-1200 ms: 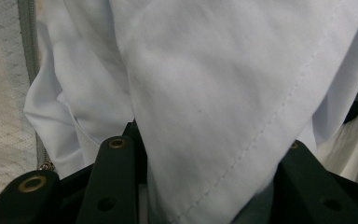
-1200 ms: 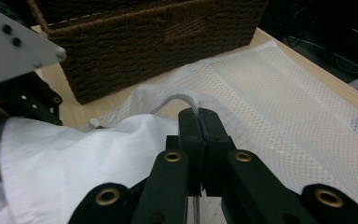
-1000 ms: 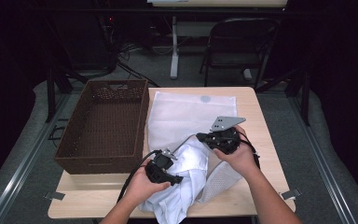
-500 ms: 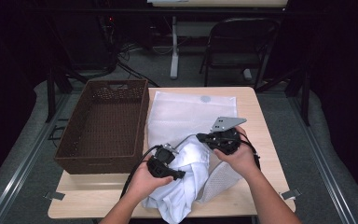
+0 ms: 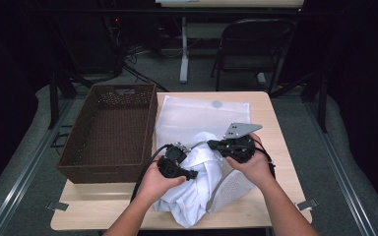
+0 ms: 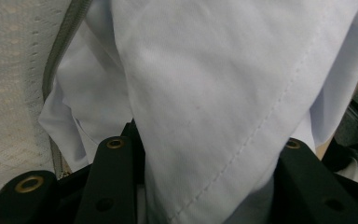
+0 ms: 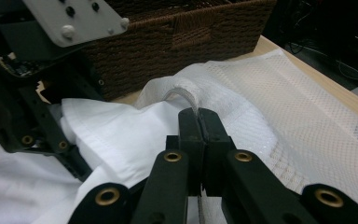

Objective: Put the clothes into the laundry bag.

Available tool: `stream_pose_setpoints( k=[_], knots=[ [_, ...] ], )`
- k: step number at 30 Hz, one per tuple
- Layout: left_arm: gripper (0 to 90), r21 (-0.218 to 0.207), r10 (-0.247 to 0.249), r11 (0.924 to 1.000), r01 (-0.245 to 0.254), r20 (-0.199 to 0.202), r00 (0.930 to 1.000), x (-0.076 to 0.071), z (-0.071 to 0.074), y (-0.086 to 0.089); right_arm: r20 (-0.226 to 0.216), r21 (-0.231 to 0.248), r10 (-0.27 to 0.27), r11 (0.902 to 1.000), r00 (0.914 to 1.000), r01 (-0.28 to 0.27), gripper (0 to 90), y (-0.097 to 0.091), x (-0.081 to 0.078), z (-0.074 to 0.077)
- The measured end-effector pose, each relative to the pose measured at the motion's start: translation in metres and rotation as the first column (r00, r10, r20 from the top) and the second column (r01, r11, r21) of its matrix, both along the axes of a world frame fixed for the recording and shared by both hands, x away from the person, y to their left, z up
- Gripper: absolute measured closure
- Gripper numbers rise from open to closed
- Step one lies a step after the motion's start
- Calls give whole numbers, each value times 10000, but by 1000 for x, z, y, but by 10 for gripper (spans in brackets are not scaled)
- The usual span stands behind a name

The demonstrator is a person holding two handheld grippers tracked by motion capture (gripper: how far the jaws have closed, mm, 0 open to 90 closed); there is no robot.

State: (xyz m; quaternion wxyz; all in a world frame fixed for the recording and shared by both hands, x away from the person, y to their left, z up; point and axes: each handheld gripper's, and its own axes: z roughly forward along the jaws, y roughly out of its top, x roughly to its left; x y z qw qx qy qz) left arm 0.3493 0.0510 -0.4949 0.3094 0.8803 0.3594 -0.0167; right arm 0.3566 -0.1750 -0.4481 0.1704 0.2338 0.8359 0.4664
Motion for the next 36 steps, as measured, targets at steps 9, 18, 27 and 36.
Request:
stream_pose_setpoints(
  k=[9,18,27,36],
  knots=[
    [589,-71,262,9996,-264,-288,9992,9,-1,-2,17,-70,115,9999,9999,-115,893,3,-1,0],
    [589,-30,725,9974,-726,-154,9972,15,4,-10,66,-1,143,9999,9999,-143,893,3,-3,1],
    [589,55,1049,9945,-1049,-45,9945,22,-3,-15,41,-82,193,9998,9998,-193,893,5,-4,0],
    [584,-163,1371,9904,-1370,66,9905,26,-15,-14,35,-307,188,9994,9998,-187,893,7,-4,-3]
  ],
)
